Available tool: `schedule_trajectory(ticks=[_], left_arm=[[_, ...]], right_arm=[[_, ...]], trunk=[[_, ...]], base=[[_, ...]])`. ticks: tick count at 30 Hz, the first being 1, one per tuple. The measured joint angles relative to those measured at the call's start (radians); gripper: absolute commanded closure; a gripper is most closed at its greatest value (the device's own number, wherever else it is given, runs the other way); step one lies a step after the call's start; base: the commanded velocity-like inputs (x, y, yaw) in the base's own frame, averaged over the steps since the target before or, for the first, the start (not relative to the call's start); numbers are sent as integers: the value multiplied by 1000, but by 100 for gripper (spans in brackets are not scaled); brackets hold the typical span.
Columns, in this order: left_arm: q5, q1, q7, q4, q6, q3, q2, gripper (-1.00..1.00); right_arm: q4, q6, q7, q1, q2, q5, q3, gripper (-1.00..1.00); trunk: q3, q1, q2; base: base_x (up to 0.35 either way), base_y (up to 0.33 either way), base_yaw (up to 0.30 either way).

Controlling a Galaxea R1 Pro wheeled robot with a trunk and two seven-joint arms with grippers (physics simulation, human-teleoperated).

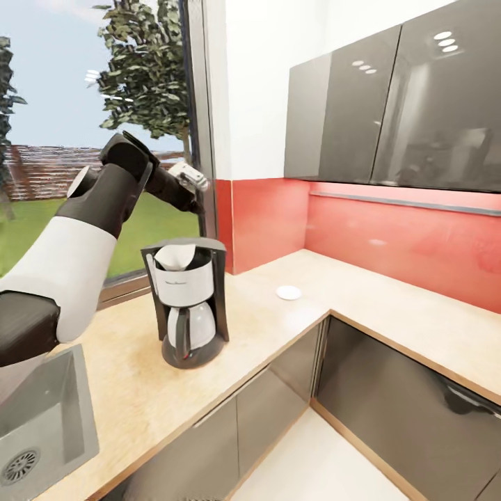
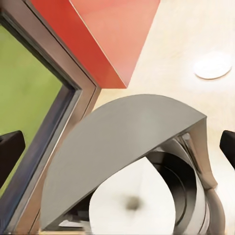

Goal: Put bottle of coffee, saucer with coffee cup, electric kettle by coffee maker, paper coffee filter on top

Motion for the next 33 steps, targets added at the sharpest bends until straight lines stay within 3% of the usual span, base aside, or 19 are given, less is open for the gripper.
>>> schedule_trajectory(ticks=[9,18,20,21,23,26,29,30,33], left_arm=[[1,0,0,-1,0,6,0,-100],[6,6,-5,-37,-2,89,0,-100],[35,52,-7,-90,-4,170,3,-100],[49,89,-9,-141,-5,228,7,-100],[56,135,-12,-201,-7,273,11,-100],[63,226,-13,-325,-9,315,15,-100],[79,309,-13,-429,-9,325,16,-100],[110,373,-13,-510,-11,331,16,-100],[150,437,-13,-586,-27,350,16,-100]], right_arm=[[0,0,0,0,0,0,0,-100],[0,0,0,0,1,0,0,-100],[1,0,0,0,1,1,0,-100],[1,0,0,0,1,1,0,-100],[2,0,0,0,1,0,0,-100],[2,-1,0,0,1,0,0,-100],[2,-1,0,0,1,0,0,-100],[2,-1,0,0,1,0,0,-100],[2,-1,0,0,1,1,0,-100]], trunk=[[0,0,0],[0,0,0],[0,1,0],[0,0,0],[0,0,0],[0,0,0],[0,0,0],[0,0,0],[0,0,0]], base=[[-154,-242,76],[-259,-201,2],[-265,-197,0],[-265,-193,0],[-266,-184,0],[-266,-174,0],[-261,-166,0],[-243,-153,0],[-189,-110,0]])
